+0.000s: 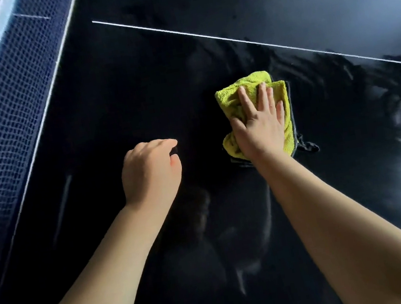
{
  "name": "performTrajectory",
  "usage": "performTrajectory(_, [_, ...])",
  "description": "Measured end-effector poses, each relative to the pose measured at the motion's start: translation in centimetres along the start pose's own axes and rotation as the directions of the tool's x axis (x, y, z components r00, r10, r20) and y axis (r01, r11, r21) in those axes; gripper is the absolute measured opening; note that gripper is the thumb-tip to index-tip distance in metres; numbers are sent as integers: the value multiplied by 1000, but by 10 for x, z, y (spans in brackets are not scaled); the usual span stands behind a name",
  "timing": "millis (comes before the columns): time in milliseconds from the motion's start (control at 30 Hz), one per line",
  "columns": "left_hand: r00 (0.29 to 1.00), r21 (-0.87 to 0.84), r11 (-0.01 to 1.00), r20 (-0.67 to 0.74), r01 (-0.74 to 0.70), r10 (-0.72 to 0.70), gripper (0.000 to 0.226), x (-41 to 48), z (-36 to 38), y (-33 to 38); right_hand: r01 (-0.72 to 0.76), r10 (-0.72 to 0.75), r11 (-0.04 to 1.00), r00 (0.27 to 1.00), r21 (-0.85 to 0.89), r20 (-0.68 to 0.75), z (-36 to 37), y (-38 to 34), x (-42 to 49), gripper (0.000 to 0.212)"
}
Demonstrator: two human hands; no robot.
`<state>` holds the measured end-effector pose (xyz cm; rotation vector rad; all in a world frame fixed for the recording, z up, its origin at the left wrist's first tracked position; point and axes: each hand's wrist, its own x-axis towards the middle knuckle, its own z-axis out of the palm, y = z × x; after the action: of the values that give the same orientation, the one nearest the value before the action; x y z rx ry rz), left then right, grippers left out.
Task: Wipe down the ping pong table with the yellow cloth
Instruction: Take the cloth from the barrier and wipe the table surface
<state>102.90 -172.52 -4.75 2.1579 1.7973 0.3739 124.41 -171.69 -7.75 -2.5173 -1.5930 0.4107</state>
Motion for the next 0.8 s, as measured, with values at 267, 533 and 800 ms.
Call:
performTrajectory(267, [990, 17, 990, -6, 143, -143, 27, 12, -55, -92, 289, -285, 956, 956, -57, 71, 39, -160, 7, 68])
performTrajectory(533, [969, -14, 970, -25, 245, -245, 30, 20, -75, -143, 578, -562, 811, 812, -91, 157, 69, -262, 6, 64])
performTrajectory(800, [967, -2, 969, -65, 248, -248, 36, 41, -70, -133, 712, -688, 699, 695, -68, 211, 68, -267, 37, 59])
